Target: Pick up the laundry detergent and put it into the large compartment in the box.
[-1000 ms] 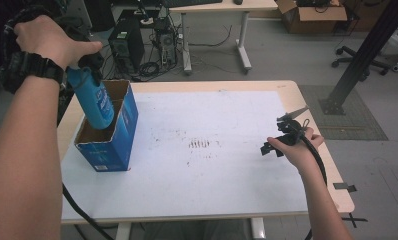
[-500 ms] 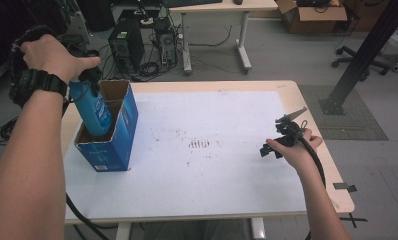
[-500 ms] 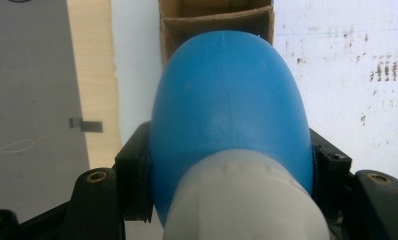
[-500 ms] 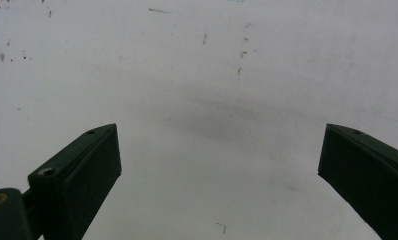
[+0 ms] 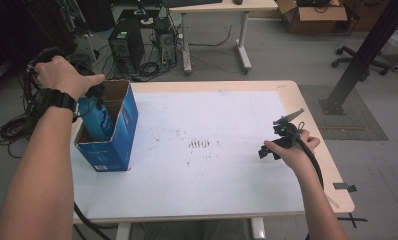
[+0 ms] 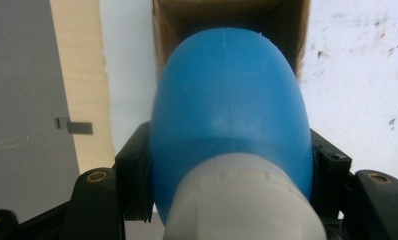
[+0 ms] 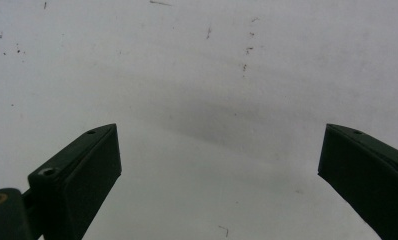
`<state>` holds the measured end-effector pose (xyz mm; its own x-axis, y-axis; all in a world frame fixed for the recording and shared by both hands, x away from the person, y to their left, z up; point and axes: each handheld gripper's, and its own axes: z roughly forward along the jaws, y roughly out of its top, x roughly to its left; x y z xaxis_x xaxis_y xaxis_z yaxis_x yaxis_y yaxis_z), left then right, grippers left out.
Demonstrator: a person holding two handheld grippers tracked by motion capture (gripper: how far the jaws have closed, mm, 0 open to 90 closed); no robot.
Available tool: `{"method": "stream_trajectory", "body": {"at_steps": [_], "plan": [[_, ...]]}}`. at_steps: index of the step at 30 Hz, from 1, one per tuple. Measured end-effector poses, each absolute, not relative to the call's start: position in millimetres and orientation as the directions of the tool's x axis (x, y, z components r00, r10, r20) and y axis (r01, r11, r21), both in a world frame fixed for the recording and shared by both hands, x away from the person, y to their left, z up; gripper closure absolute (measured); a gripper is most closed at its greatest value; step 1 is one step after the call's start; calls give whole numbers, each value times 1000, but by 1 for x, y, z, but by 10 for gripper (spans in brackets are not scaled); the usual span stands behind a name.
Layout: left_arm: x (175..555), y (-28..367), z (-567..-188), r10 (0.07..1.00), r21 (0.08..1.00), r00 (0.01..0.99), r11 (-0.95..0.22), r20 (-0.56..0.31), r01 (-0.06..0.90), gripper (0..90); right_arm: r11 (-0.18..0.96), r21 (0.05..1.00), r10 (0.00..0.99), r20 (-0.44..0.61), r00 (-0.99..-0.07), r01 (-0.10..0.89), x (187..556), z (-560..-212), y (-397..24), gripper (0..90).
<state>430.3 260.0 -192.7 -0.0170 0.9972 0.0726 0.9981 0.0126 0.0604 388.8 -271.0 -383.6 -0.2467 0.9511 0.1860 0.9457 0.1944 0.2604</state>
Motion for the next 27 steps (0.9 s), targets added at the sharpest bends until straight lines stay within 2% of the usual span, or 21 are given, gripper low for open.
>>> {"method": "stream_trajectory", "body": {"at_steps": [27], "plan": [[433, 263, -266, 999, -1, -11, 11, 38, 1000, 373, 205, 251, 949, 185, -255, 946, 389, -390, -267, 36]]}}
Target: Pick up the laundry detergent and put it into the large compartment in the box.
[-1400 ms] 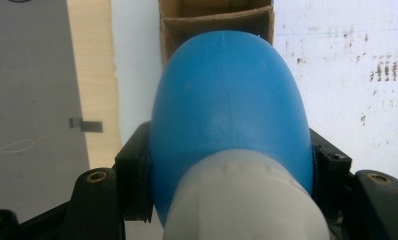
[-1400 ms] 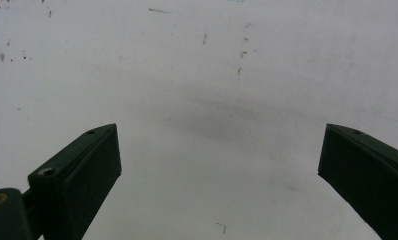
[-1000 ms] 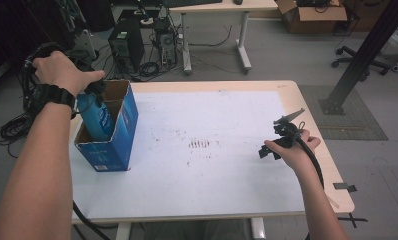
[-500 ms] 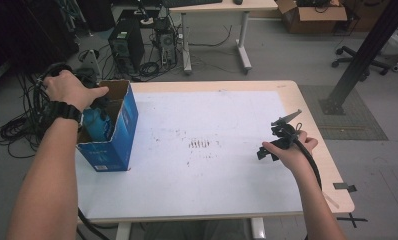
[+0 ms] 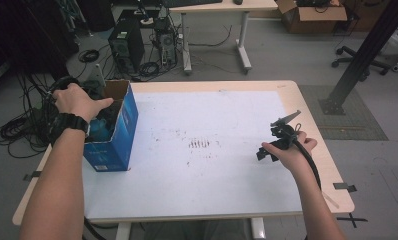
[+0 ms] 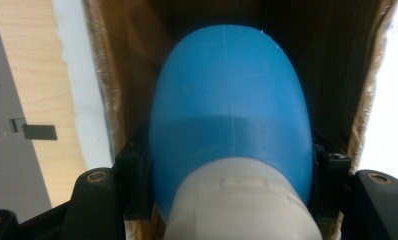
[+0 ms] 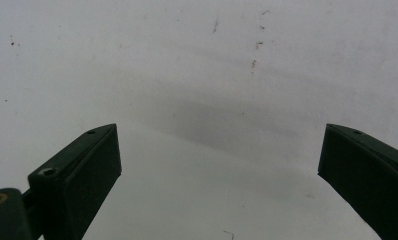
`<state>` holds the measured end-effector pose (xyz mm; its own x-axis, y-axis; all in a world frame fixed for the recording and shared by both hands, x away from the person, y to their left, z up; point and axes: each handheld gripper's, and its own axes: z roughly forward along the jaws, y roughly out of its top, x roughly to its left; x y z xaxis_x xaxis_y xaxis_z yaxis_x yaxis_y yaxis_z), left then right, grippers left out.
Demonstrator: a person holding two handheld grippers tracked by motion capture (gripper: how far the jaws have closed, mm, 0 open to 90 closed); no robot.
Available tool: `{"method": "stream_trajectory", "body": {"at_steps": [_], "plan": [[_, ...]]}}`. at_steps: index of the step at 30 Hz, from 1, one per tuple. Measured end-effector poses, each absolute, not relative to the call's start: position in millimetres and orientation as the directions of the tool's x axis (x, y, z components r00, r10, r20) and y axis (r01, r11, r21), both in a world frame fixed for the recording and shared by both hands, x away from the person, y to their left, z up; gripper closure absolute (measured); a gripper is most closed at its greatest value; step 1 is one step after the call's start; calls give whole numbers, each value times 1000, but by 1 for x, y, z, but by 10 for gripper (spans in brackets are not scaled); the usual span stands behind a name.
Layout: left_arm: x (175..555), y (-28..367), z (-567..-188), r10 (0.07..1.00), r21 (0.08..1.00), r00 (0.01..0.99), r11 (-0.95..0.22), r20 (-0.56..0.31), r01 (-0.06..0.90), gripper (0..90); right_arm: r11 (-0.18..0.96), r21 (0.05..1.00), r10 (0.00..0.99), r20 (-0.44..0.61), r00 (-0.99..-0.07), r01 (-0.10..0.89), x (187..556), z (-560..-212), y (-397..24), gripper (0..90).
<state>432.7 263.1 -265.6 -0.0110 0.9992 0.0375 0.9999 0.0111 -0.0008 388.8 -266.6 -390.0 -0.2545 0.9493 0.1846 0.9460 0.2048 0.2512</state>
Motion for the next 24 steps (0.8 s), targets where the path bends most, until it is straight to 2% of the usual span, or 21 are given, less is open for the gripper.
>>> {"method": "stream_trajectory", "body": {"at_steps": [24], "plan": [[434, 263, -279, 999, 4, 4, -4, 45, 1000, 371, 211, 248, 947, 188, -261, 946, 388, -394, -265, 36]]}}
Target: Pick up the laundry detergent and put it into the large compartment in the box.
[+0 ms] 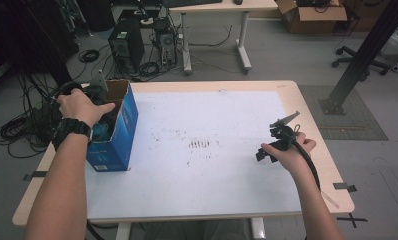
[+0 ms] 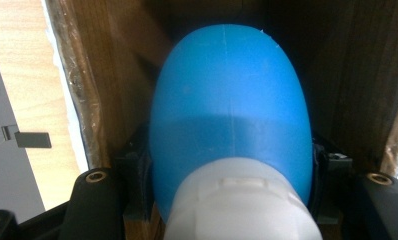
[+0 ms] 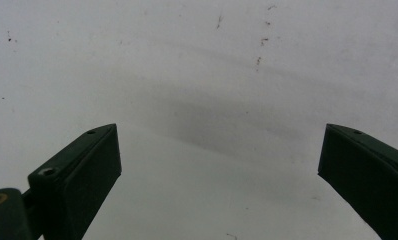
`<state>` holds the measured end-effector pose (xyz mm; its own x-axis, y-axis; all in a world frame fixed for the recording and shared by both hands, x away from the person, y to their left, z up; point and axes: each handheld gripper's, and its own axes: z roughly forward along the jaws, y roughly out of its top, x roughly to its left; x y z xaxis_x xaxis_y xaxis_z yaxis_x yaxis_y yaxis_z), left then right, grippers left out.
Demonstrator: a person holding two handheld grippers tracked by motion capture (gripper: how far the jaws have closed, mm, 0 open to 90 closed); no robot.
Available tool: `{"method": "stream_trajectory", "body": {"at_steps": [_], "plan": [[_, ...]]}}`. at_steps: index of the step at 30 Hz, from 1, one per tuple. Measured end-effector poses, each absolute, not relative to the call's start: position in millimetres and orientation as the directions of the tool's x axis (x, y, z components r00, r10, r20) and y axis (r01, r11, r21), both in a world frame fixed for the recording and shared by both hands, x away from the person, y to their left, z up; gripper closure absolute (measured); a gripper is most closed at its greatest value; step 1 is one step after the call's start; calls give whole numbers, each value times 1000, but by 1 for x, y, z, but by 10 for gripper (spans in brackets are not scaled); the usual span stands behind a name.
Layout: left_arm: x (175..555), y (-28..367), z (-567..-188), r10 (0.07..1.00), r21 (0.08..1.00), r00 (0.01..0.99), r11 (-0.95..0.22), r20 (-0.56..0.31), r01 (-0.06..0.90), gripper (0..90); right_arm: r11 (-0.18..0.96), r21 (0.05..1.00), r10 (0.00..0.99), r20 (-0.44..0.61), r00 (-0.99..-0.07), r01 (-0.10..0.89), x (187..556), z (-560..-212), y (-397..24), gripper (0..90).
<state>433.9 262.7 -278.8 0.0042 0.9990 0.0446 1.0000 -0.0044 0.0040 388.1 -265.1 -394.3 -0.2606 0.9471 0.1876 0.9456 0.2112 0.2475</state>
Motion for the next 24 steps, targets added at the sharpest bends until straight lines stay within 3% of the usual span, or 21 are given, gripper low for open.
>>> {"method": "stream_trajectory", "body": {"at_steps": [24], "plan": [[433, 265, -275, 999, 26, 5, -6, 38, 1000, 344, 211, 246, 946, 191, -261, 946, 386, -395, -266, 36]]}}
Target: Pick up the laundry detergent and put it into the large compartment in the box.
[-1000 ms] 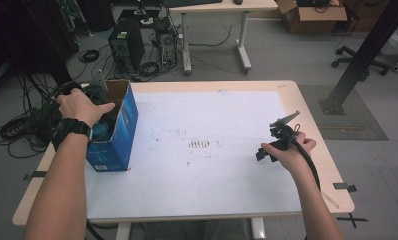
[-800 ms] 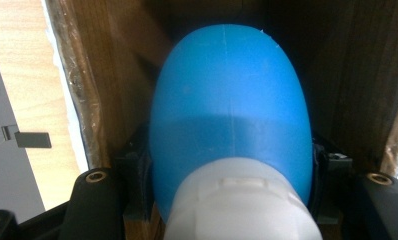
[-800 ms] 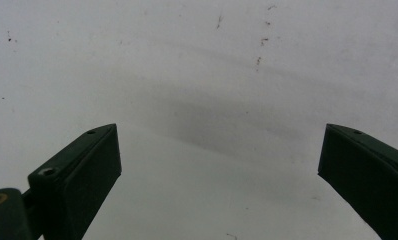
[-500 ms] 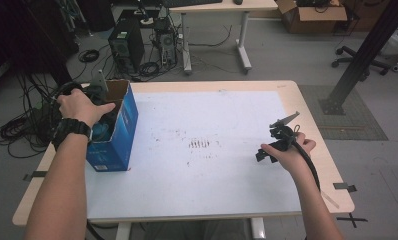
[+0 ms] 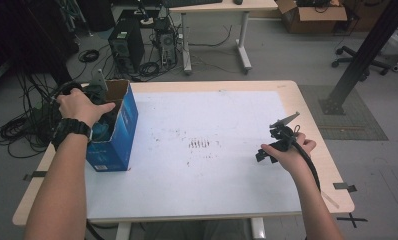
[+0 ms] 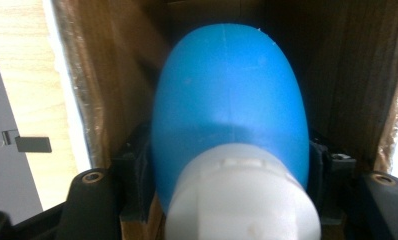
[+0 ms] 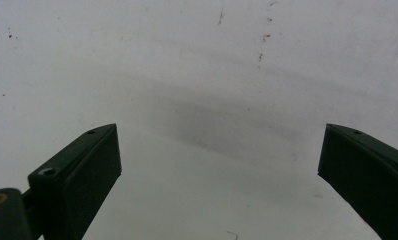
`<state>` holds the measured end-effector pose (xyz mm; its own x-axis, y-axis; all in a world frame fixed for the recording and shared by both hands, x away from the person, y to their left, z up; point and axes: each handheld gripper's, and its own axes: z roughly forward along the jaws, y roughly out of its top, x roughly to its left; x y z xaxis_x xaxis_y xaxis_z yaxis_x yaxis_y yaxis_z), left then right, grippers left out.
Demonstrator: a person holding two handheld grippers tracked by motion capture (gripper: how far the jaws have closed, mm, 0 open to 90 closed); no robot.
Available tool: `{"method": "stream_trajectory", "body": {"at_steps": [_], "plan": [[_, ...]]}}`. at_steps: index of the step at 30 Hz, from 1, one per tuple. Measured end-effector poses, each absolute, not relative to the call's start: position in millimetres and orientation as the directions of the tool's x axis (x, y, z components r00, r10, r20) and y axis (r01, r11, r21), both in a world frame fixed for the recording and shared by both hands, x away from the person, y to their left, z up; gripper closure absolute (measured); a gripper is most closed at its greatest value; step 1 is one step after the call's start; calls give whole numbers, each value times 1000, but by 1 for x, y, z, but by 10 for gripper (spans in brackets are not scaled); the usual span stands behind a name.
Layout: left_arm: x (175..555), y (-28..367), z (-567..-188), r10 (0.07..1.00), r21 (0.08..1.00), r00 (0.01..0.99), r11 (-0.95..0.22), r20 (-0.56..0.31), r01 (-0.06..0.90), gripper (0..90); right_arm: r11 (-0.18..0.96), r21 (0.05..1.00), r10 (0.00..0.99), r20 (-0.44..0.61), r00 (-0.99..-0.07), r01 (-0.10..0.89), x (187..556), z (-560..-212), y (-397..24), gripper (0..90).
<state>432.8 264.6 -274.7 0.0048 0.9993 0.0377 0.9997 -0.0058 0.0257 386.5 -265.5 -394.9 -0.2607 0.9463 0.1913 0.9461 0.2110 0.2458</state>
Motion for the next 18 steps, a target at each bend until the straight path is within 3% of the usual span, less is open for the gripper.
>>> {"method": "stream_trajectory", "body": {"at_steps": [18], "plan": [[429, 262, -260, 1000, 40, -4, 4, 10, 999, 272, 208, 252, 945, 197, -261, 945, 385, -393, -266, 36]]}}
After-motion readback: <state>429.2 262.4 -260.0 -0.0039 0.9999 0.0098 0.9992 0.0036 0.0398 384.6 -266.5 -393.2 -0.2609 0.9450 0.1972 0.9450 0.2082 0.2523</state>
